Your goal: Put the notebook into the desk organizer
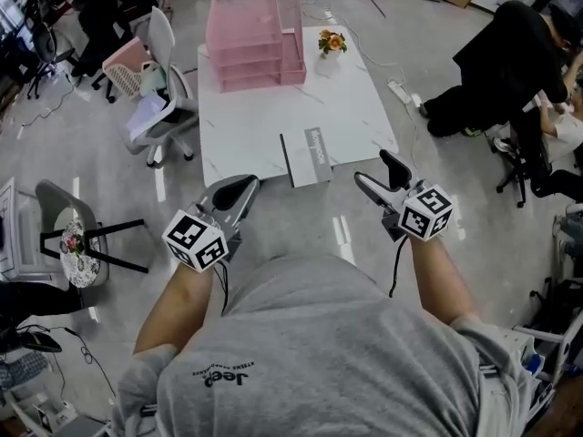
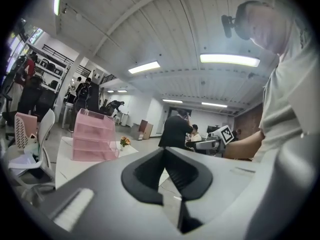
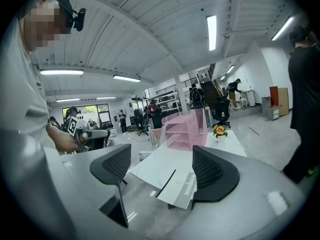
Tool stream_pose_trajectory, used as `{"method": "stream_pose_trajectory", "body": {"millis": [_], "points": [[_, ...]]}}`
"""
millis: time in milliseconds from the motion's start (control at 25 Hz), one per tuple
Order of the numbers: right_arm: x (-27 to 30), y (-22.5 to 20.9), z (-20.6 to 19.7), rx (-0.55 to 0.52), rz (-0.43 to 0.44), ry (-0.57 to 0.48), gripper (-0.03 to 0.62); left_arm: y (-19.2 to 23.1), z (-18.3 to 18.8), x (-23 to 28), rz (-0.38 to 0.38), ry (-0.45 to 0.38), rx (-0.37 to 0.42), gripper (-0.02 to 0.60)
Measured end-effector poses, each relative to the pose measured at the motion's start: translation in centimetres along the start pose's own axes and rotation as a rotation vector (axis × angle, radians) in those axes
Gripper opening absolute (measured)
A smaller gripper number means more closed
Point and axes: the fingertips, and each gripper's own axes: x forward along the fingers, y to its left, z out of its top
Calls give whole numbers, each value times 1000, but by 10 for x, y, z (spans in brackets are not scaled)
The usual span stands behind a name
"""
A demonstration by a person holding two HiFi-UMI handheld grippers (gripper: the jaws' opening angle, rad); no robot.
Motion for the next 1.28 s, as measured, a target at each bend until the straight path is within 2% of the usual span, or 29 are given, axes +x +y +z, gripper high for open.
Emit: {"method": "stream_pose_trajectory", "body": {"millis": [200,480,720,840,1040,1280], "points": [[37,-36,-1,21,37,29,362,45,-2,33,72,18,-17,60],[93,-108,-21,57,171,95,362,71,-11,111,164,43,-39,60],[120,-119,-59,171,261,212,362,77,-24,143,174,98,-48,60],[123,-123,-80,216,240,264,362,86,-36,152,155,114,-65,60],[121,-121,-127,348,174,398,360,97,-54,158,72,134,-94,60],[114,-115,-209,619,90,599,359,101,-70,154,-6,171,-108,60]]}}
